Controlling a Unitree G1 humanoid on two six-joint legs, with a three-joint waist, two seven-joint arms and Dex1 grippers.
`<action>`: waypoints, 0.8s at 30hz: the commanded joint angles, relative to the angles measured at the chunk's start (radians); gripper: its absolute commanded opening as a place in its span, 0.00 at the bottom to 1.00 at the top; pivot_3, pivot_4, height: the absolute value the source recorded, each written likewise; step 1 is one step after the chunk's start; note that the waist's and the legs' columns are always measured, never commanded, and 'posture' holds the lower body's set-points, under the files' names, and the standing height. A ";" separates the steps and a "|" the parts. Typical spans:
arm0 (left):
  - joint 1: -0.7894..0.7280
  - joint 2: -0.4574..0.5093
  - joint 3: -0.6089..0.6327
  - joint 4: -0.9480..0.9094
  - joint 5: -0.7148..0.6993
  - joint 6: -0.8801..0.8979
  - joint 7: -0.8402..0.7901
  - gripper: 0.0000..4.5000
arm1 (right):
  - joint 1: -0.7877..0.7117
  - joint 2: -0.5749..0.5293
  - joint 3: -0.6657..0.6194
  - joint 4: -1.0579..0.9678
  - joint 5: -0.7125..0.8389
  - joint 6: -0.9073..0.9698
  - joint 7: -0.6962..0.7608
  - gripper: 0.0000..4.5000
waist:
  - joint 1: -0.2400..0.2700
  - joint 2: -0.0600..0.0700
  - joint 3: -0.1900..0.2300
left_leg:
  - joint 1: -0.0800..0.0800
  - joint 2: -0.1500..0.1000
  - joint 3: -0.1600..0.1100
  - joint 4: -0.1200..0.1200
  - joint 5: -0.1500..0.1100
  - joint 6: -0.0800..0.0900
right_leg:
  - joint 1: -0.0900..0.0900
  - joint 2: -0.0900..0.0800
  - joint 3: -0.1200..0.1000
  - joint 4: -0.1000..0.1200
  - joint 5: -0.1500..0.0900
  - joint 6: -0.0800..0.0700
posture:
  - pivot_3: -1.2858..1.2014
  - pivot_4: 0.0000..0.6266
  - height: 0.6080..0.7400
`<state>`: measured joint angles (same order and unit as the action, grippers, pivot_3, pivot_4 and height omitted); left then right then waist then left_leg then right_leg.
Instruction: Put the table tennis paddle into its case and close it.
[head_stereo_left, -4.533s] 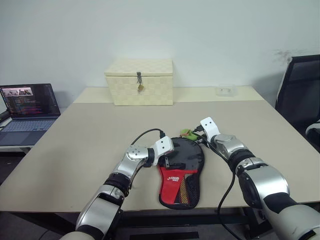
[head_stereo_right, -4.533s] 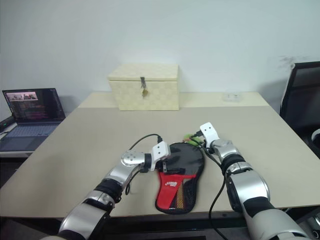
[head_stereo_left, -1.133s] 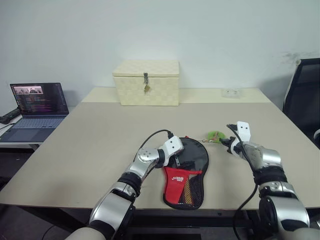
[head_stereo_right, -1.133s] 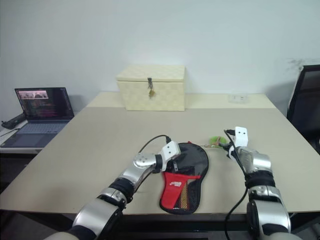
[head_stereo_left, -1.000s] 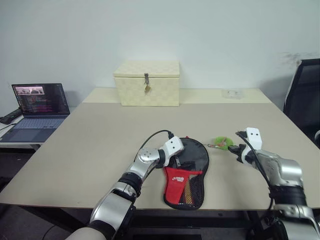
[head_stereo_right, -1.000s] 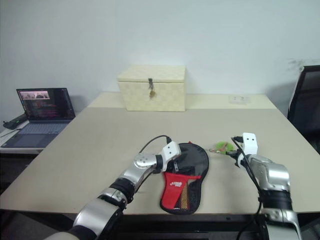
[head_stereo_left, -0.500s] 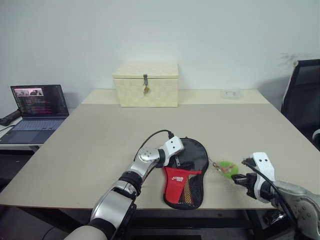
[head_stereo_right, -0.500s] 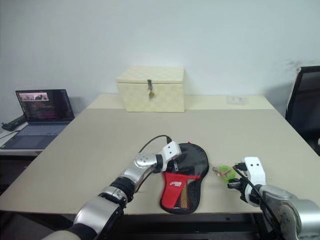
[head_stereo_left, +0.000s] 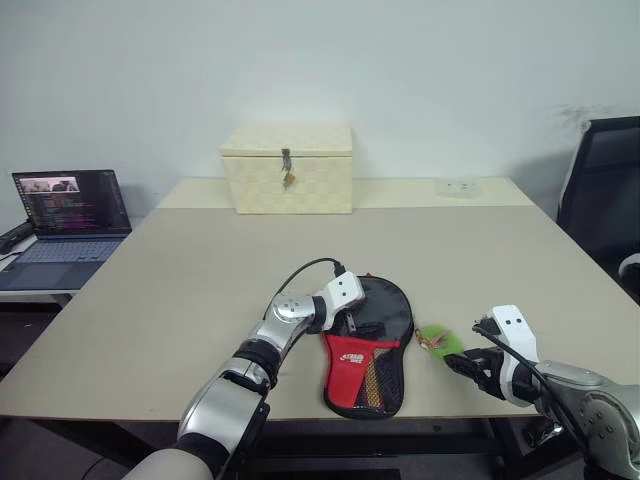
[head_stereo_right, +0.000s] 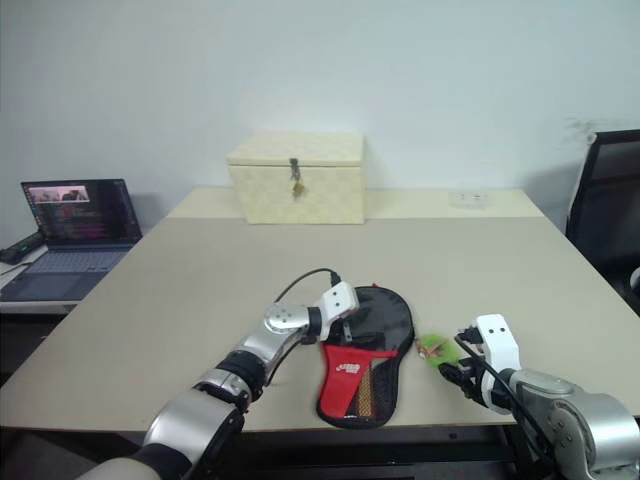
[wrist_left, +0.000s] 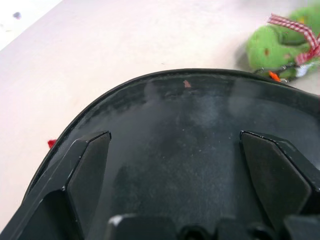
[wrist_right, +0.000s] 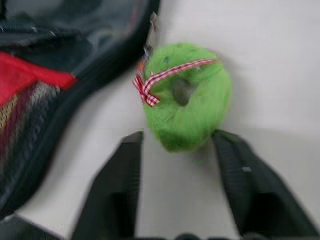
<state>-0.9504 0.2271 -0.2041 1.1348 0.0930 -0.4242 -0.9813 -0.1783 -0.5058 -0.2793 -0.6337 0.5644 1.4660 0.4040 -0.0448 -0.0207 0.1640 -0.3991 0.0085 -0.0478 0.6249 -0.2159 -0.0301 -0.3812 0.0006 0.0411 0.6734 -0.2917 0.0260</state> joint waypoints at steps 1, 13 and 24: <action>0.041 0.049 0.002 0.006 -0.022 -0.001 -0.182 1.00 | 0.013 -0.101 0.017 -0.047 0.047 -0.099 0.114 0.65 | -0.008 0.000 0.001 | 0.000 0.000 0.000 0.000 0.000 0.000 | 0.000 0.001 0.000 0.000 0.000 0.000 | 0.52 0.24 1.00; 0.056 0.101 -0.024 -0.086 -0.052 -0.018 -0.447 1.00 | -0.025 -0.298 0.225 0.132 -0.142 -0.575 0.269 0.65 | -0.003 -0.010 0.008 | -0.005 0.001 -0.001 -0.001 0.000 0.000 | -0.005 0.001 0.000 -0.001 0.000 -0.001 | 0.52 0.24 1.00; 0.020 0.040 -0.051 -0.030 -0.003 -0.091 -0.373 1.00 | -0.072 -0.270 0.378 0.271 -0.232 -0.697 0.311 0.65 | 0.022 -0.011 0.009 | -0.005 0.001 -0.002 0.002 0.000 0.000 | -0.003 -0.001 -0.002 0.000 0.000 0.000 | 0.52 0.24 1.00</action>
<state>-0.9334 0.2869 -0.2222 1.0854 0.0552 -0.5073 -1.3489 -0.2335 -0.7761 0.0889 -0.3700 0.3523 0.8002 0.7019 -0.0232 -0.0314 0.1727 -0.4040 0.0089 -0.0497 0.6274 -0.2161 -0.0298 -0.3844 -0.0011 0.0396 0.6729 -0.2918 0.0258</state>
